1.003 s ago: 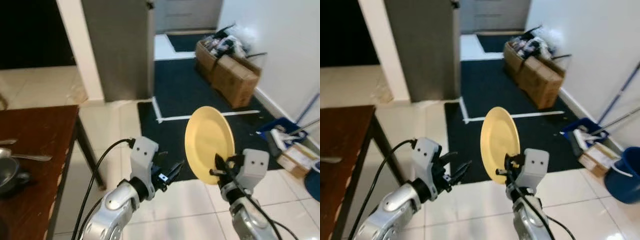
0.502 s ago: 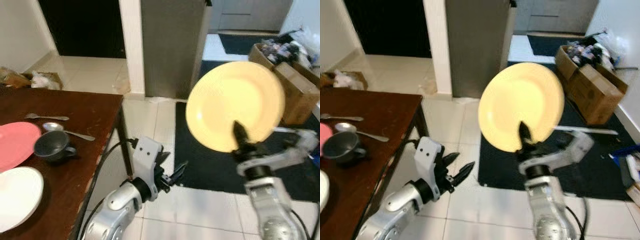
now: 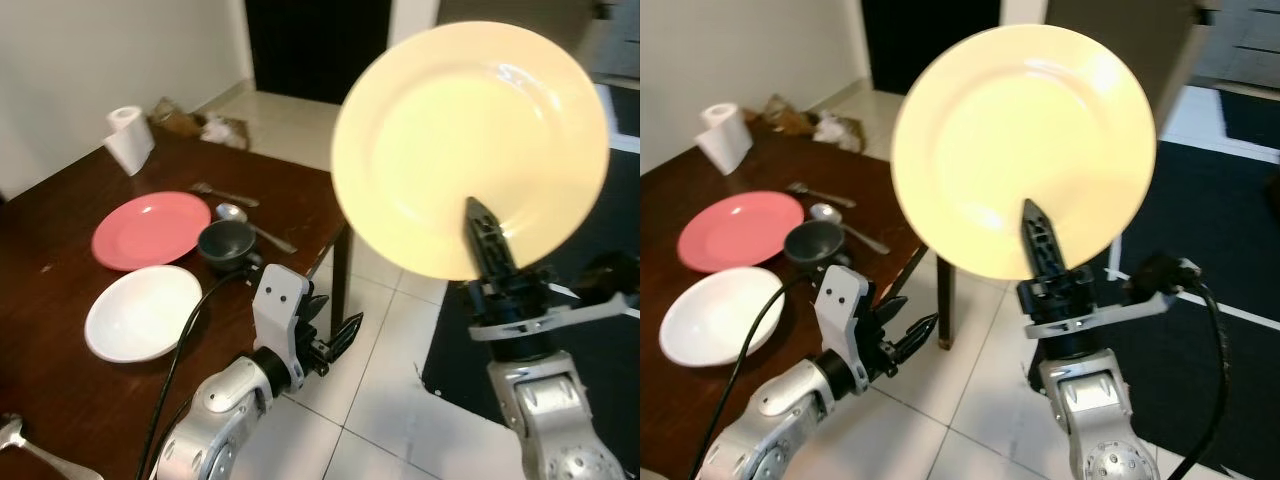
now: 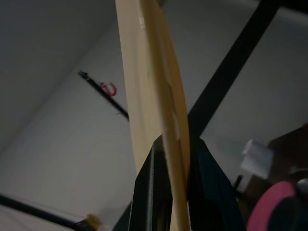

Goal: Setting the table

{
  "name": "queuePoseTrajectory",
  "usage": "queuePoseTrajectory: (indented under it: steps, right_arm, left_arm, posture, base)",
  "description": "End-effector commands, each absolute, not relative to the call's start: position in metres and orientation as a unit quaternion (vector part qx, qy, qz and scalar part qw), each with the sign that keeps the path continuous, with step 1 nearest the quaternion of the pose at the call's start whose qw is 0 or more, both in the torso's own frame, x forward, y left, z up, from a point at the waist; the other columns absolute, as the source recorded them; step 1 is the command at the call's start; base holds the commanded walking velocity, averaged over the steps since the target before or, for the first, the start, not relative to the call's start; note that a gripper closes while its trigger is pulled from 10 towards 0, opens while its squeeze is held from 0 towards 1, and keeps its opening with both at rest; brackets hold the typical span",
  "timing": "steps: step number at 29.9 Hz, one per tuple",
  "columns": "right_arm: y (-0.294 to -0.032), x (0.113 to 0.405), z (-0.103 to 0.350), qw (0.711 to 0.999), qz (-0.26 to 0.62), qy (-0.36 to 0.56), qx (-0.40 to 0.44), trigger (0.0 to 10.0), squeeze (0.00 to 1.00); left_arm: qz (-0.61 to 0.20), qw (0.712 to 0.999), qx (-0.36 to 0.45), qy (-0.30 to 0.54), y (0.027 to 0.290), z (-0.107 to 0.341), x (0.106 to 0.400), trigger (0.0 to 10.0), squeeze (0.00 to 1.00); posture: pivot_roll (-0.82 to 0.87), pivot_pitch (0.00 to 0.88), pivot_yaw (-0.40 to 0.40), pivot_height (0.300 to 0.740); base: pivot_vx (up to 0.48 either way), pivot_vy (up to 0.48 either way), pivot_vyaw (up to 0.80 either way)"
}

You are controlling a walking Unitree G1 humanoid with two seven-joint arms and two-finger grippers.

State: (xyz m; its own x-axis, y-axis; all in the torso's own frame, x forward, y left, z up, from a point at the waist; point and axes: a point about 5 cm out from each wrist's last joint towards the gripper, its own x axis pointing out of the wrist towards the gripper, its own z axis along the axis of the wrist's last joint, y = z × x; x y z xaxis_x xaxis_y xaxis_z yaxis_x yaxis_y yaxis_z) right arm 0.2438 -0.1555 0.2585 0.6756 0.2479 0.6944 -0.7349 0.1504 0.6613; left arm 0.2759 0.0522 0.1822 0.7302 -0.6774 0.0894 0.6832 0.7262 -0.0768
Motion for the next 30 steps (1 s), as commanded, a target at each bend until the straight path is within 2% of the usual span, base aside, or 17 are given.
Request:
queuePoseTrajectory:
  steps: [1,11,30]
  right_arm:
    - [-0.150,0.236,0.266,0.703,0.376,-0.224,0.561,10.0,0.00]
    - [-0.139,0.237,0.260,0.689,0.388,-0.188,0.582,10.0,0.00]
    - [-0.129,0.240,0.250,0.691,0.394,-0.153,0.587,10.0,0.00]
  left_arm:
    - [-0.365,0.929,-0.051,-0.027,0.055,0.183,0.274,10.0,0.00]
    - [-0.351,0.934,-0.055,-0.030,0.058,0.187,0.277,10.0,0.00]
    - [-0.299,0.953,-0.041,-0.033,0.068,0.193,0.291,10.0,0.00]
  posture:
    - [-0.05,0.123,0.076,0.740]
    - [-0.04,0.115,0.070,0.740]
    - [-0.03,0.098,0.068,0.740]
  base:
    - [0.000,0.000,0.79]
    - [0.000,0.000,0.79]
    - [0.000,0.000,0.79]
